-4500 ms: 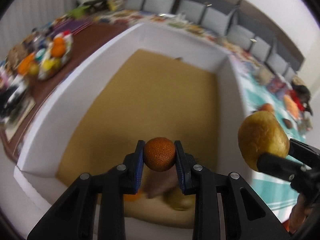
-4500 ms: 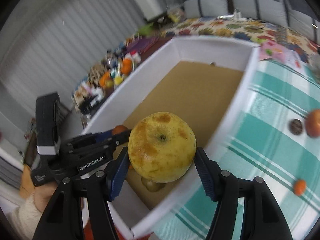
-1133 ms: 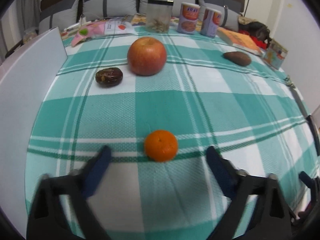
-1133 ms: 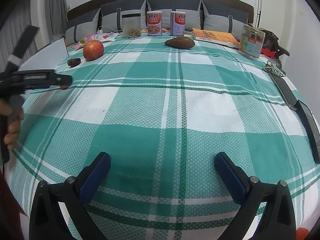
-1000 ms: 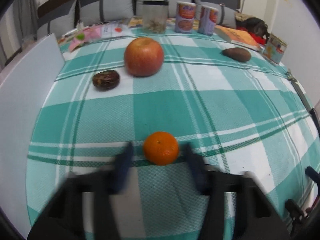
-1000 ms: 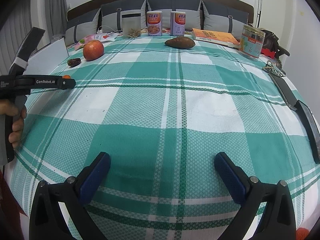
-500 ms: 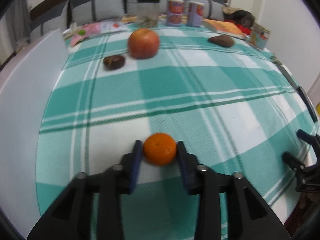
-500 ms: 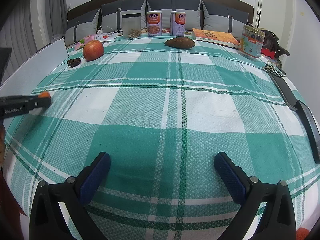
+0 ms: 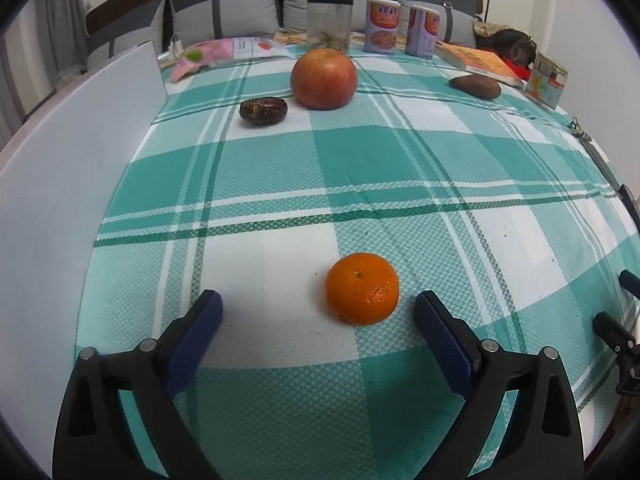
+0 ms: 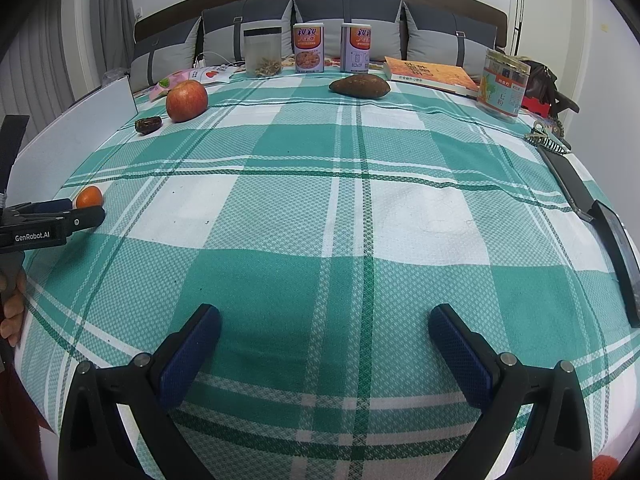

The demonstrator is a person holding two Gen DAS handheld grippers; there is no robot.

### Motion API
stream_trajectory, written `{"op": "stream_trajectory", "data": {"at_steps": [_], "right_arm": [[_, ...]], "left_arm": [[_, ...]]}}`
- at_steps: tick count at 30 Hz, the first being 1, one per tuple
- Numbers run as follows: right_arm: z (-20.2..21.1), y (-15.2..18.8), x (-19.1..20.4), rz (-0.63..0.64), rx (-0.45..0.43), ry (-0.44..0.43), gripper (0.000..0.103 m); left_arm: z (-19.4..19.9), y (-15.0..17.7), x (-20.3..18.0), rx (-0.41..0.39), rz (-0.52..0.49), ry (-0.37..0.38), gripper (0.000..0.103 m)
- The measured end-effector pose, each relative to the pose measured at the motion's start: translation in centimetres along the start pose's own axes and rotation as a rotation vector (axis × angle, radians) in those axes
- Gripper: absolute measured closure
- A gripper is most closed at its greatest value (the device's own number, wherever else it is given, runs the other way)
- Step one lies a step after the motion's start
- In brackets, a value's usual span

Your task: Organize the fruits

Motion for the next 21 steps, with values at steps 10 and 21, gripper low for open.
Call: {"op": "stream_trajectory", "data": {"at_steps": [10,21], "right_arm": [[-0.1,-0.1,0.0,0.001,0.012,-0.003,0.0],[-7.4,-17.8,-5.1,0.063,-0.018,-0.103,0.0]], "left_arm": [[0.0,0.0,0.0,0.0,-0.001,0.0,0.005],[0.0,0.0,0.0,0.0,0.0,0.0,0.005]]}}
Point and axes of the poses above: each gripper's, at about its wrist camera, not at the fingertips, and z roughly against the way its jaws point, x to its left, y to its underside, the point moved 2 cm from there along -z, roughly the way its jaws point, and after that the axes turned 14 degrees about y, right-handed, at the moved point
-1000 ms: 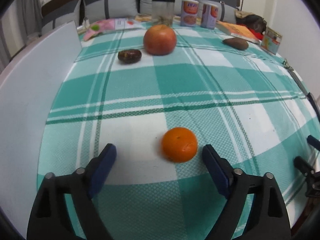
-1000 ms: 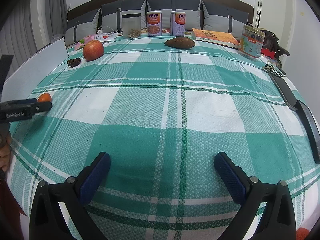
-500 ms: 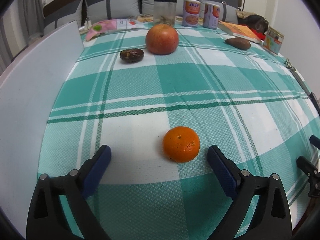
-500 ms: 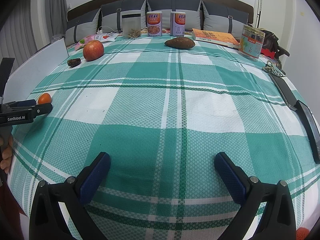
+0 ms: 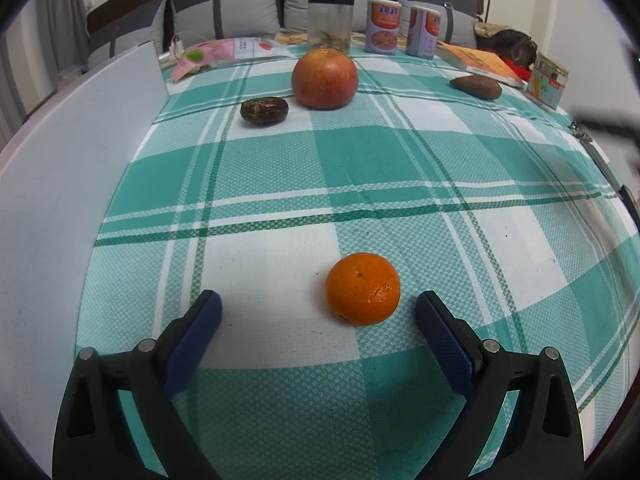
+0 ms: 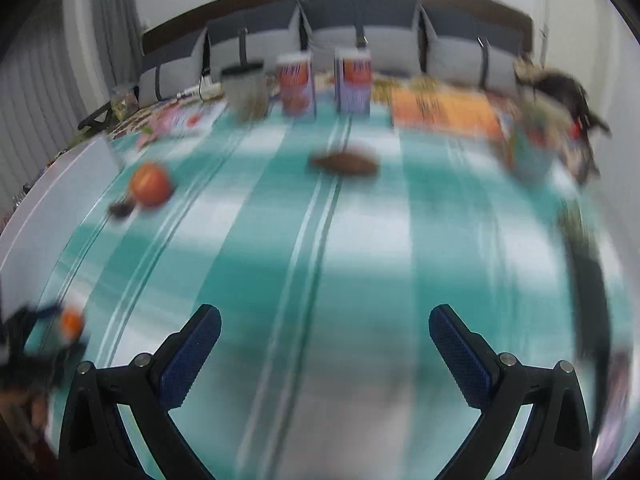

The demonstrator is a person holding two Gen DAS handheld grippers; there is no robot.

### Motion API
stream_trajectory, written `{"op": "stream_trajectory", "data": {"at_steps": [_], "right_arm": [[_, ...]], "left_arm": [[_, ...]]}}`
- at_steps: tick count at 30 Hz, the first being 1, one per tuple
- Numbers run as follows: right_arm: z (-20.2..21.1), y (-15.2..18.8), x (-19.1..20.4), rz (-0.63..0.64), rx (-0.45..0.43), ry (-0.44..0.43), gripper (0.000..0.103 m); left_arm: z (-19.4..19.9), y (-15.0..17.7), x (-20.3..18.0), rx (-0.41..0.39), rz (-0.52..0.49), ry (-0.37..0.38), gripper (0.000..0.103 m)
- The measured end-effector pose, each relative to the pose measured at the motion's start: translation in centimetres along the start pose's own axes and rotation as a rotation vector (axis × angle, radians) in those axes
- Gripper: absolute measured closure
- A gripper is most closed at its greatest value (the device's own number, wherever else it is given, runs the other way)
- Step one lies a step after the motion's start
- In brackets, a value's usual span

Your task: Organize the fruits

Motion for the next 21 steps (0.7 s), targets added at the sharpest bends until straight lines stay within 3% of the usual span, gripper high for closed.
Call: {"op": "stream_trajectory", "data": {"at_steps": [4,8,10,11,15,21], "right_arm": [[-7.1,-8.4,1.1,0.175,0.078,-0.02,0.005],[-12.3,-11.6,3.6,0.364,0.121,0.025,0.009],[-14.5,-11.8,4.2,0.418,0.172,0.031,0.023],[-15.4,-11.7,4.3,0.429,0.205,0.019,0.047],[-15.9,-11.2,3.7,0.374,0.275,-0.003,0.061],[-13.2,-7.9,1.5,0.008,0.385,-0.158,0.061]], "left_arm": [[0.0,0.0,0.0,0.0,0.0,0.0,0.005],[0.0,0.0,0.0,0.0,0.0,0.0,0.005],[0.0,0.0,0.0,0.0,0.0,0.0,0.005],[0.0,0.0,0.0,0.0,0.0,0.0,0.005],[0.0,0.0,0.0,-0.001,0.0,0.0,0.004],[0.0,0.0,0.0,0.0,0.001,-0.003,0.004]]}}
Point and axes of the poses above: each gripper's, at about its wrist camera, not at the fingertips, and z roughly against the way its jaws point, x to its left, y to its underside, the point moved 2 cm from there along -z, roughly the way its jaws point, and after that the axes turned 14 degrees about y, right-handed, at the moved point
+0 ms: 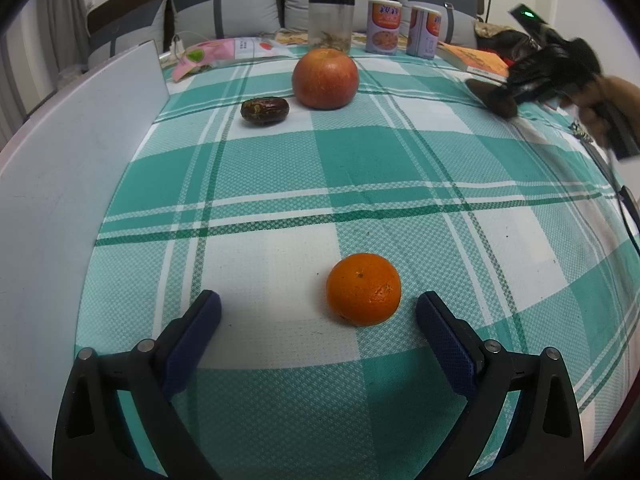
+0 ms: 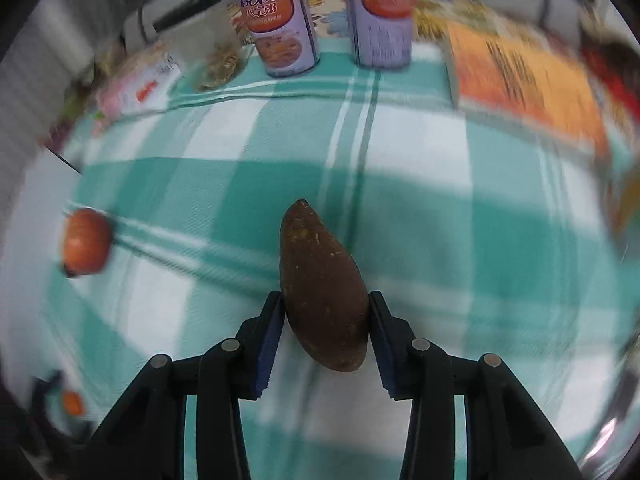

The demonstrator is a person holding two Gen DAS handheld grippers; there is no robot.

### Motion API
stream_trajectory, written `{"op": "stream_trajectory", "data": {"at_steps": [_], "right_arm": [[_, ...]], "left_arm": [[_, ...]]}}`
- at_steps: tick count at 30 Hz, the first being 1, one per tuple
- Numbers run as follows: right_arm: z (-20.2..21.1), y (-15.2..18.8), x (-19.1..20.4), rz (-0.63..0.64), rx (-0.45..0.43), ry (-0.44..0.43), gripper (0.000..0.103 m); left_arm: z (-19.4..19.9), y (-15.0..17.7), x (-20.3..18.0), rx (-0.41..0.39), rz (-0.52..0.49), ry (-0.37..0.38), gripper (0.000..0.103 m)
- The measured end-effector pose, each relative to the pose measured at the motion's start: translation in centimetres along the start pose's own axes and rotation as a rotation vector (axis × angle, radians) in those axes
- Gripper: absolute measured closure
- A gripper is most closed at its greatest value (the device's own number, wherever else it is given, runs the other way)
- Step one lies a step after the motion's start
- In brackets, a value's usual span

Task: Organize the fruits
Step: 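Grasp the sweet potato with the right tool, then set the sweet potato down on the table and open the right tool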

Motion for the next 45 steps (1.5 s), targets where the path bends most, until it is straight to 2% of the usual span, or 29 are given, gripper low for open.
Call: {"op": "stream_trajectory", "data": {"at_steps": [4,7,10,12,16,17,19,20,21,24,26,28,31,35,38,43,45], "right_arm": [[1.5,5.3,0.9,-0.098,0.04,-0.156,0.061],[3.4,9.8,3.0,-0.086,0.05,-0.185,0.061],[5.3,14.2,5.5,-0.047,0.032,-0.154,0.061],[6.2,17.1,7.4,-0.013,0.014,-0.097,0.061],[6.9,19.8,9.7,-0.019,-0.062,0.029,0.06],[7.1,20.1,10.0,-0.032,-0.086,0.047,0.058],[7.4,20.3,9.8,-0.058,-0.114,0.037,0.041],[7.6,20.5,9.5,-0.072,-0.126,0.038,0.027],[8.1,20.8,9.4,-0.087,-0.145,0.045,0.019],[10.4,22.9,8.9,-0.13,-0.241,0.066,0.011],[11.3,25.1,8.6,-0.16,-0.283,0.097,0.007],[11.9,27.8,8.5,-0.178,-0.324,0.126,0.006],[11.9,31.4,8.5,-0.174,-0.363,0.176,0.006],[10.5,31.9,8.9,-0.133,-0.334,0.204,0.006],[10.3,31.8,9.6,-0.121,-0.361,0.223,0.006],[9.4,32.6,10.9,-0.076,-0.362,0.232,0.006],[9.2,32.8,11.1,-0.07,-0.369,0.237,0.002]], "left_arm": [[0.1,0.0,0.1,0.0,0.001,-0.005,0.003],[0.0,0.0,0.0,0.0,0.002,-0.004,0.003],[0.0,0.0,0.0,0.0,0.001,-0.004,0.003],[0.0,0.0,0.0,0.0,0.001,-0.004,0.003],[0.0,0.0,0.1,0.0,0.001,-0.004,0.003],[0.0,0.0,0.0,0.0,0.002,-0.004,0.003],[0.1,0.0,0.1,0.0,0.002,-0.004,0.003],[0.0,0.0,0.0,0.0,0.002,-0.004,0.003],[0.0,0.0,0.1,0.001,0.003,-0.002,0.003],[0.4,0.2,0.2,0.002,0.019,-0.006,0.003],[1.5,1.0,0.3,-0.021,0.073,-0.013,0.003],[2.8,2.3,0.2,-0.052,0.125,0.036,0.003],[3.5,3.8,-0.9,-0.029,0.097,0.055,0.003],[3.4,4.1,-1.6,-0.018,0.079,0.033,0.003],[3.0,4.4,-2.2,0.003,0.041,-0.011,0.003],[3.0,4.8,-2.3,-0.015,0.022,-0.021,0.001],[3.0,4.8,-2.3,-0.011,0.022,-0.026,0.001]]}}
Point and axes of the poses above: each gripper's, at about its wrist camera, not at the fingertips, and z roughly against the way its jaws point, x to its left, y to its underside, the point moved 2 cm from there along -z, roughly the way its jaws point, and after that the axes turned 14 degrees about y, right-handed, at the moved point
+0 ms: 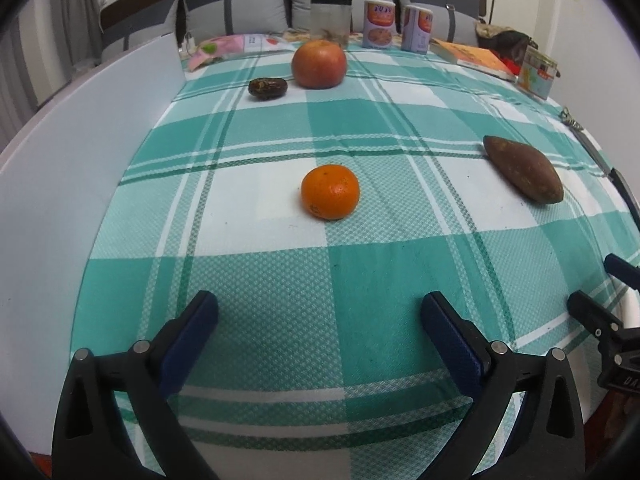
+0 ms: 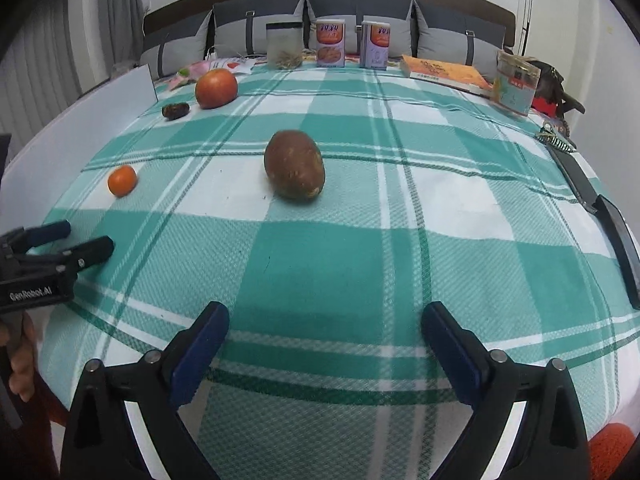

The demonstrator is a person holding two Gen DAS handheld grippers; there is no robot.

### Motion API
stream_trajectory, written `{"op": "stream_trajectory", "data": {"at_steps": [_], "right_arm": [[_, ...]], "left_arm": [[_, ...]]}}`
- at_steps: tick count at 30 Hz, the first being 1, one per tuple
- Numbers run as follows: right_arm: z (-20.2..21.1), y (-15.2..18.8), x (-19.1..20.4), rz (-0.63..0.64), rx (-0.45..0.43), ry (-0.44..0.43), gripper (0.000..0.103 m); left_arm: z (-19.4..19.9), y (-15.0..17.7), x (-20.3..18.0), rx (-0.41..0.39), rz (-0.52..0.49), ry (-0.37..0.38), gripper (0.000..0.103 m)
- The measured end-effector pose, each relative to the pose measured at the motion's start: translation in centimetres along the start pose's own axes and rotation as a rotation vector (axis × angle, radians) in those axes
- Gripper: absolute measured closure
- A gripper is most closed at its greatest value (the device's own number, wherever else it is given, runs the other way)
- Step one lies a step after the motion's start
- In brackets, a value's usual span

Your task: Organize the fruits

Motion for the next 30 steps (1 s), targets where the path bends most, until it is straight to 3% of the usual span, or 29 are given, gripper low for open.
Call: {"op": "stream_trajectory", "data": {"at_steps": [6,30], "right_arm": [[-0.3,0.41,0.05,-0.001,-0.056,-0.011,0.0],[-0.29,0.36,0.22,-0.009,-0.04,0.007,0.0]], "left_arm": [[-0.06,-0.08,-0.05,0.02,-0.002,-0.002,0.001],[-0.19,-0.13,-0.3,0.038,0.009,-0.019,0.001]]}}
Point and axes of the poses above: each gripper's, at about its wrist camera, not at the fingertips, and z roughly against the way its jaws point, x to its left, y to its underside, the point moved 2 cm from there along -z, roughly the way its jaws point, and after that the axes turned 14 degrees about y, right-handed, at the moved point
